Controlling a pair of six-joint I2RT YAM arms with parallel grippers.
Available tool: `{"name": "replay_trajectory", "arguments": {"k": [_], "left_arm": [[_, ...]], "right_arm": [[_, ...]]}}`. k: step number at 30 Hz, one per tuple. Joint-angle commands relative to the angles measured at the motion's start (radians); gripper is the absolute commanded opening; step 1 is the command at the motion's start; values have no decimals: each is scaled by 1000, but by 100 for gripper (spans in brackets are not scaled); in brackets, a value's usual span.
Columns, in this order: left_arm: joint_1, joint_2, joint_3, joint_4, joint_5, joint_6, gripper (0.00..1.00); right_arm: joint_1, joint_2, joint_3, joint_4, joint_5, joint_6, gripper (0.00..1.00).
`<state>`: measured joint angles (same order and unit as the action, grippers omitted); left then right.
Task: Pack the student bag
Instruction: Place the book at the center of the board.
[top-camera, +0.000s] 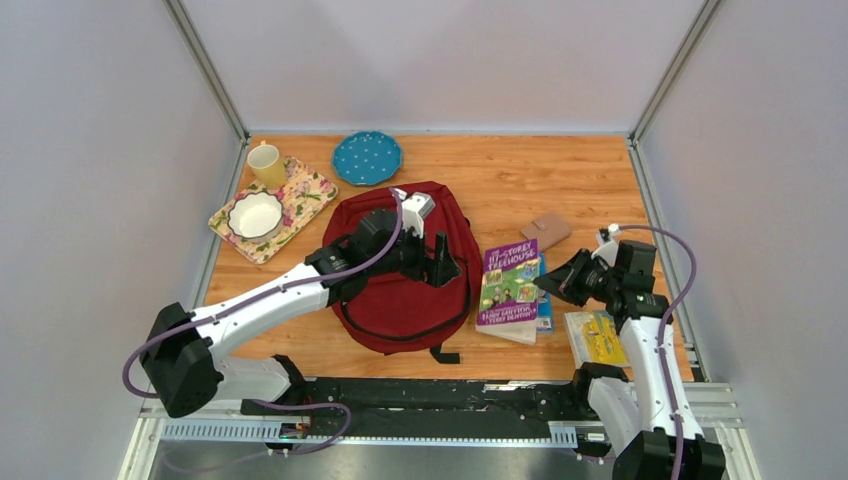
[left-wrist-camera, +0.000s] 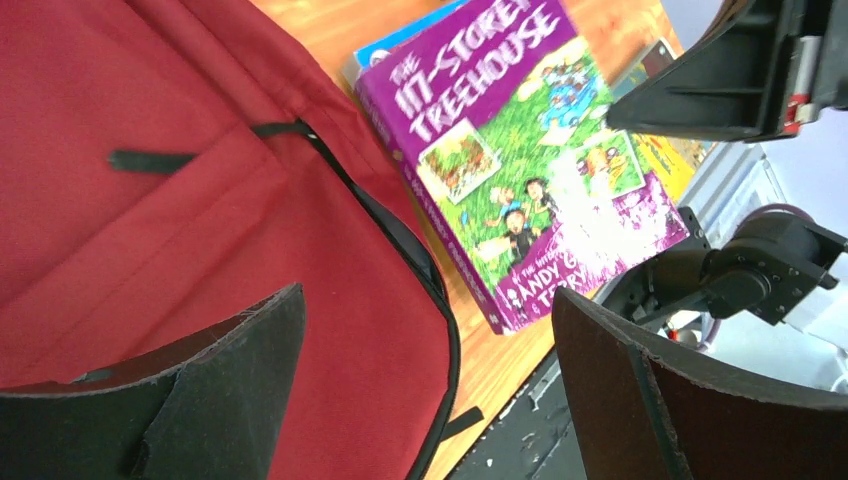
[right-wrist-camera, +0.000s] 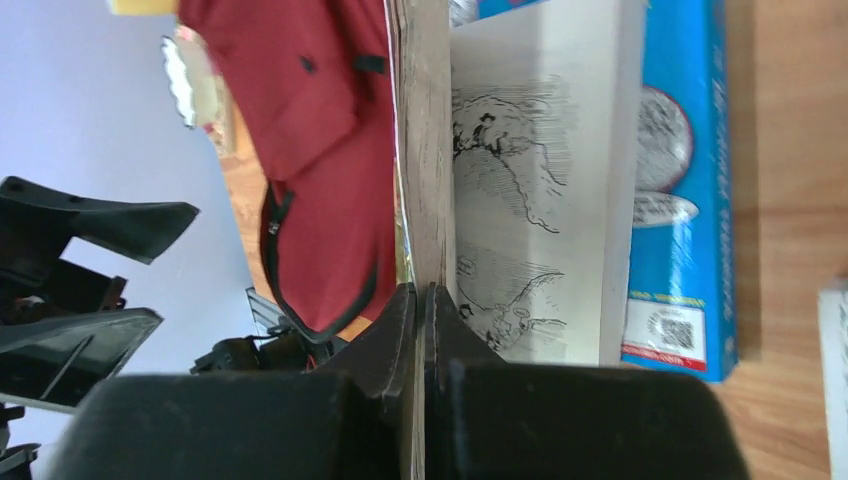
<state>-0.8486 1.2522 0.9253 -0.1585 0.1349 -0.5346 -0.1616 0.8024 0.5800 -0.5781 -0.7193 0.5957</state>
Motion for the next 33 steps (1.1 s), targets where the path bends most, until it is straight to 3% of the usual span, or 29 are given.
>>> {"name": "replay_trajectory", "arguments": {"k": [1, 2, 5, 6, 7, 9, 14, 25, 33], "left_arm": [[2, 67, -32, 83, 118, -60, 99], [0, 81, -34, 86, 129, -65, 99], [2, 130, -39, 82, 173, -80, 99], [0, 138, -39, 82, 183, -84, 98], [0, 148, -42, 83, 198, -88, 98], [0, 151, -49, 86, 204, -90, 98], [-10, 174, -36, 82, 227, -93, 97], [-84, 227, 55, -25, 193, -48, 95], [-95, 274, 60, 29, 249, -48, 93]], "right_arm": [[0, -5, -72, 23, 37, -14, 0], [0, 4, -81, 23, 41, -16, 0], [2, 49, -83, 5, 41, -33, 44], [2, 55, -68, -23, 90, -46, 56], [2, 51, -56, -57, 110, -69, 61], [2, 37, -31, -63, 126, -76, 86], [2, 49, -20, -86, 191, -74, 87], [36, 130, 10, -48, 106, -53, 87], [50, 133, -29, -43, 190, -20, 87]]}}
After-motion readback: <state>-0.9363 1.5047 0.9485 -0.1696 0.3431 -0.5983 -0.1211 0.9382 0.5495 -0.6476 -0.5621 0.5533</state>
